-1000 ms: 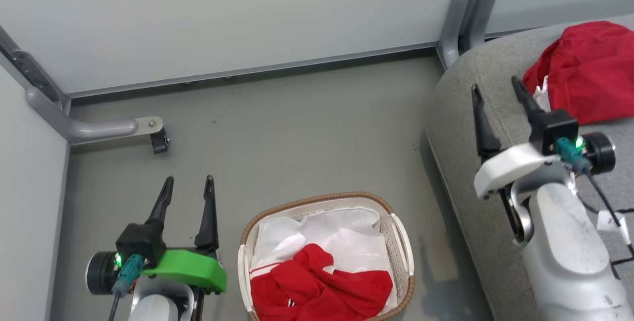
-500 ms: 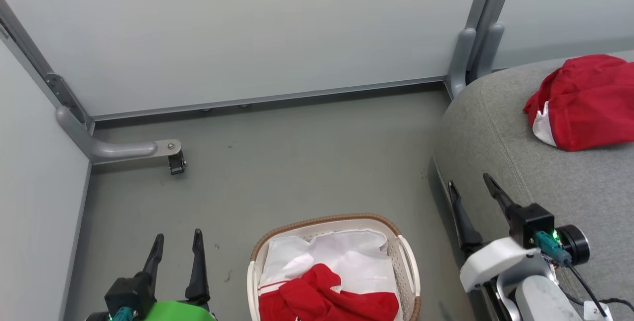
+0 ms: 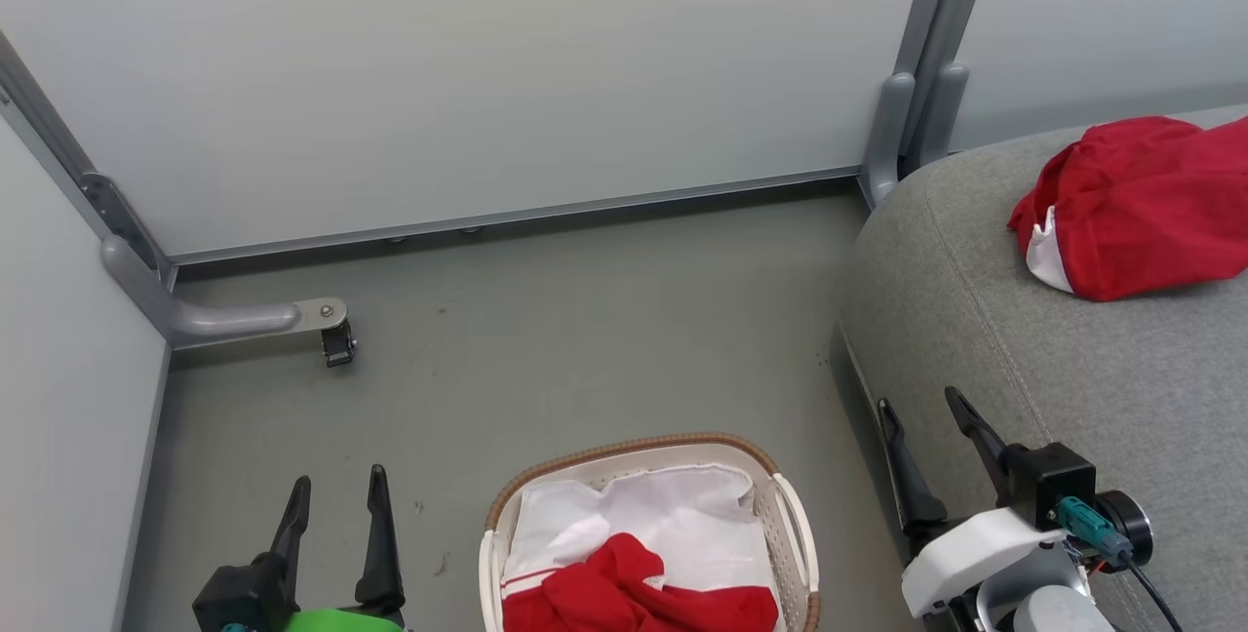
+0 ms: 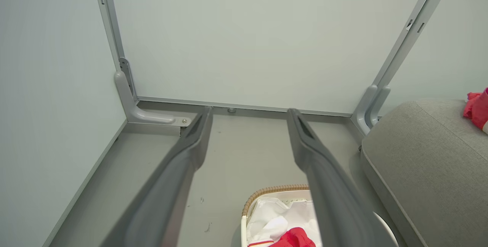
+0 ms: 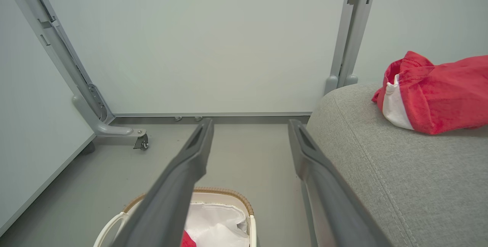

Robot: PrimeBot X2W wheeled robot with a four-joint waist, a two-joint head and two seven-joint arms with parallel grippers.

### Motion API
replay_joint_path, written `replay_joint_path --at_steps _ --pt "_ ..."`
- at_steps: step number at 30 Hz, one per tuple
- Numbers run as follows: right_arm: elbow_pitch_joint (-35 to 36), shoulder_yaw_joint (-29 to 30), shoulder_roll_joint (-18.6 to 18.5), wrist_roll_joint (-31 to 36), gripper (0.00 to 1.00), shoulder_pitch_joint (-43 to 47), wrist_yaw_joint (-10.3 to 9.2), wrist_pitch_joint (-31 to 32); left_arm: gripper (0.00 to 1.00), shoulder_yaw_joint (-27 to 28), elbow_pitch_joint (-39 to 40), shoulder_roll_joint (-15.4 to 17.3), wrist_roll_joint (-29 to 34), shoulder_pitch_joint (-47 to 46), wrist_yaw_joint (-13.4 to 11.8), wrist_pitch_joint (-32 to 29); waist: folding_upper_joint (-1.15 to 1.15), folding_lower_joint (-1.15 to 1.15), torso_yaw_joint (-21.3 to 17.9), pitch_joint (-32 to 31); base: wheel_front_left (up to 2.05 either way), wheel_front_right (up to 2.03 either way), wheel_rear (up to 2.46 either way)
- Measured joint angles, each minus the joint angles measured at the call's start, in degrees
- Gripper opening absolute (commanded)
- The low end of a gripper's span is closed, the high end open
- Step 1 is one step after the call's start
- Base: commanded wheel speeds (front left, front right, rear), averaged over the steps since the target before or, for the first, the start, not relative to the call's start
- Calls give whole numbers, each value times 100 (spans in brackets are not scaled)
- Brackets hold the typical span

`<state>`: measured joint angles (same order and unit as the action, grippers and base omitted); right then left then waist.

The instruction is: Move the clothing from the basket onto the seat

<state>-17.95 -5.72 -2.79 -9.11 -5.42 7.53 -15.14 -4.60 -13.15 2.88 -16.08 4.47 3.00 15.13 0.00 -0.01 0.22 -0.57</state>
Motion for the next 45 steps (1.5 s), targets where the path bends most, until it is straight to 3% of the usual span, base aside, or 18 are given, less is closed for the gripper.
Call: replay_joint_path --at_steps 20,26,35,45 --pt "53 26 0 -36 100 -8 0 0 100 -68 -119 0 133 -7 54 0 0 0 29 -5 0 0 0" --pt "80 63 -1 -33 100 -49 0 0 100 -294 -252 -1 432 -126 154 0 0 0 20 71 0 0 0" --pt "314 393 -1 192 100 -403 0 0 100 -1031 -954 55 967 -1186 355 1 0 0 -41 489 0 0 0" --pt "672 571 -3 323 100 -1031 0 0 100 -2028 -2625 19 1116 -2916 431 -38 0 1 -183 1402 0 0 0"
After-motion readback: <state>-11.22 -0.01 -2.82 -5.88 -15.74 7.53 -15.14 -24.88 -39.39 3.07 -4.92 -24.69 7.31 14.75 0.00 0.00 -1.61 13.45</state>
